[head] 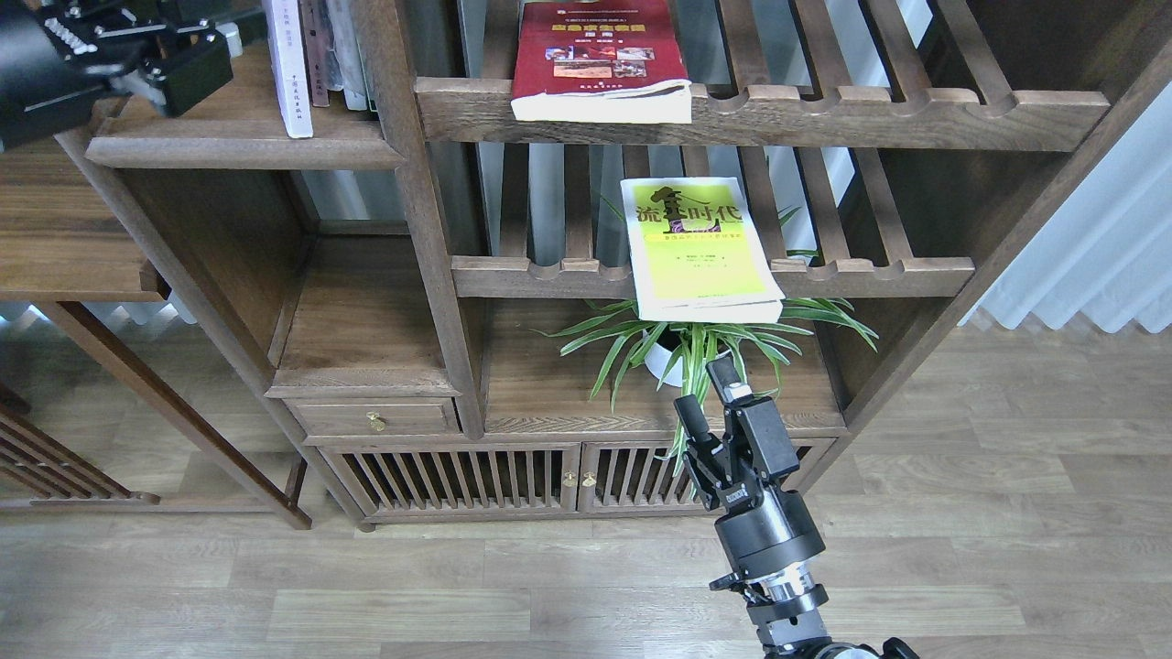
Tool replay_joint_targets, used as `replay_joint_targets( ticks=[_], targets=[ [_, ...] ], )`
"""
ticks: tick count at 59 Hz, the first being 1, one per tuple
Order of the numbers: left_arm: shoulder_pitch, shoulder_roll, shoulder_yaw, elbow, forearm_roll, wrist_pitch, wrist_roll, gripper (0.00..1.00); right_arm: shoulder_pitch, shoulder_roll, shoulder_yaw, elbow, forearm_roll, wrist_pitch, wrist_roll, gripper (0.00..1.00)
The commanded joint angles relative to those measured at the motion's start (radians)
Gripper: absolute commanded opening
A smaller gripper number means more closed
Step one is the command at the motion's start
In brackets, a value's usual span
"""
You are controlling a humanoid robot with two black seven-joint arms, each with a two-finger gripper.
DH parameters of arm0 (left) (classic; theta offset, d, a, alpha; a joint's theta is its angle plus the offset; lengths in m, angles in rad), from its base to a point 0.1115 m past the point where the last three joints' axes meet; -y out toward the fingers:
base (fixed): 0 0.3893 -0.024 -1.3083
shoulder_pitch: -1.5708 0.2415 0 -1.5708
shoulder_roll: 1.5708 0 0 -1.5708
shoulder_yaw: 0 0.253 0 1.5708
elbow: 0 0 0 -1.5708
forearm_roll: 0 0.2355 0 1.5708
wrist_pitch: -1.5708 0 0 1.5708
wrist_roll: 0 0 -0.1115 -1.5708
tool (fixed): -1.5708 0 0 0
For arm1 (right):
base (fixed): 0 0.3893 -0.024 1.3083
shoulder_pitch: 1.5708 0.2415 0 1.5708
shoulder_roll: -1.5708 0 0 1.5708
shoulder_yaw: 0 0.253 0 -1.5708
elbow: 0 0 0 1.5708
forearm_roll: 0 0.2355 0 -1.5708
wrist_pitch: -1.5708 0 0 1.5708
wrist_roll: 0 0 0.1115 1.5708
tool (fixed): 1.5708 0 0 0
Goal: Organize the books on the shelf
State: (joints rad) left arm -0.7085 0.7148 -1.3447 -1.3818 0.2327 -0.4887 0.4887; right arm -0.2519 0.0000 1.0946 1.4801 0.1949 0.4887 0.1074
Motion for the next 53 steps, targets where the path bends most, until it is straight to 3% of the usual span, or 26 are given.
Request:
replay_joint_targets(
  ticks=[1, 16, 31, 38, 45, 53],
  targets=[
    [0.023, -0.024, -0.004, 0.0, -0.098, 0.0, 0.0, 0.45, 0.0, 0.0, -0.001, 0.0, 0.0, 0.0, 0.0, 0.98],
    [0.087, -0.218, -0.008, 0.0, -0.139, 0.0, 0.0, 0.54, 0.002, 0.0, 0.001, -0.001, 0.0, 0.0, 0.0, 0.98],
    [0.15, -0.489, -0.019, 0.001, -0.147, 0.0, 0.0, 0.62, 0.002, 0.0, 0.013, -0.001, 0.0, 0.0, 0.0, 0.98],
    [0.268, -0.638, -0.022, 0.003, -0.167, 0.0, 0.0, 0.6, 0.002, 0.0, 0.016, -0.001, 0.0, 0.0, 0.0, 0.98],
    [0.317, -0.683, -0.027, 0.007, -0.167, 0.0, 0.0, 0.63, 0.002, 0.0, 0.016, -0.001, 0.0, 0.0, 0.002, 0.98],
    [0.362, -0.684, -0.024, 0.014, -0.165, 0.0, 0.0, 0.89, 0.002, 0.0, 0.016, -0.001, 0.0, 0.0, 0.002, 0.98]
  ],
)
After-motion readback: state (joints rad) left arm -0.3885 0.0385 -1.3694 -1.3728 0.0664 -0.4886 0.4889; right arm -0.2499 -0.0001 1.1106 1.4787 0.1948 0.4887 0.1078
